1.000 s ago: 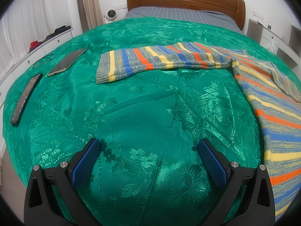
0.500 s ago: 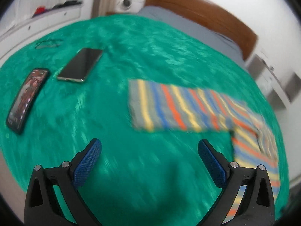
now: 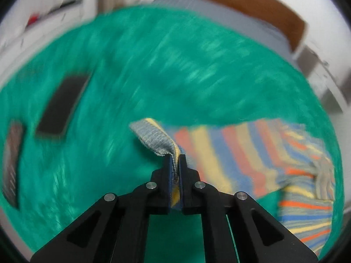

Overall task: Fold small clothes
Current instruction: 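Grasp the striped sweater's side edge with the left gripper, fold it inward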

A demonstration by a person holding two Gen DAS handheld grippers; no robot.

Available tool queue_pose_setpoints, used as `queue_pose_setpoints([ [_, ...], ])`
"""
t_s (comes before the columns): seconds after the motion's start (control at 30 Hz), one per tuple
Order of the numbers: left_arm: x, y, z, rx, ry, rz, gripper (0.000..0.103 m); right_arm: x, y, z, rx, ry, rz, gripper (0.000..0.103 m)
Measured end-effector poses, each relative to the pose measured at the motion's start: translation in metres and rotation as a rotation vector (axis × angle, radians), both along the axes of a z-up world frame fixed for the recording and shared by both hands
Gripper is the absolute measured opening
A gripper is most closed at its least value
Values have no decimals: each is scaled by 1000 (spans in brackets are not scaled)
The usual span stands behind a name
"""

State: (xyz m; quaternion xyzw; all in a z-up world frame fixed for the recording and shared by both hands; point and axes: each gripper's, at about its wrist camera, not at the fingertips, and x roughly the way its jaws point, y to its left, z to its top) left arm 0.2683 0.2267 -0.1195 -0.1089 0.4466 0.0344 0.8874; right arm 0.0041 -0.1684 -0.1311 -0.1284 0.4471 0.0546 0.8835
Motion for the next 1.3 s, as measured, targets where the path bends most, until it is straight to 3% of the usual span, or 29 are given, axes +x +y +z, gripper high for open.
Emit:
queue_pose_setpoints([
  [0.13, 0, -92, 82, 57, -158, -211, 3, -6, -13, -2, 43, -24, -27, 78],
  [0.17, -1, -131, 103, 66, -198, -294, 3, -6, -16, -3, 50, -24, -32, 78],
  [0.27, -7, -215, 124, 69, -237, -458, 3, -7, -30, -11, 72, -10, -71, 78],
  [0.4, -2, -308, 96, 65, -186, -591, 7, -16, -52, -18, 107, -5, -139, 78],
  [0.47, 5, -338, 65, 40, -81, -635, 26, -20, -62, -23, 117, 3, -165, 78],
  [0.5, 6, -349, 48, 21, -15, -640, 46, -22, -69, -26, 125, 12, -179, 78],
  [0.53, 6, -352, 36, -6, 16, -638, 54, -23, -74, -27, 132, 17, -190, 78],
  [0.67, -9, -314, 18, -127, 39, -642, 64, -31, -108, -32, 178, 21, -272, 78],
  [0.73, -5, -286, 25, -114, 25, -612, 71, -29, -123, -33, 198, 31, -290, 78],
  [0.83, 18, -230, 31, -18, 5, -479, 77, -4, -147, -27, 214, 34, -278, 78],
  [0.9, 49, -194, 25, -9, 40, -373, 77, 32, -167, -15, 280, 26, -259, 78],
  [0.97, 78, -173, 11, -61, 118, -332, 77, 77, -190, 1, 389, -5, -239, 78],
  [1.07, 110, -170, -21, -102, 224, -330, 77, 159, -221, 11, 516, -30, -207, 78],
  [1.17, 129, -184, -49, -151, 302, -383, 76, 247, -247, -5, 550, 17, -209, 78],
  [1.2, 134, -190, -55, -136, 314, -406, 74, 271, -252, -14, 548, 50, -212, 78],
  [1.27, 140, -201, -58, -89, 296, -445, 61, 319, -258, -36, 531, 114, -223, 78],
  [1.3, 142, -205, -56, -88, 288, -460, 35, 339, -260, -50, 525, 145, -230, 78],
])
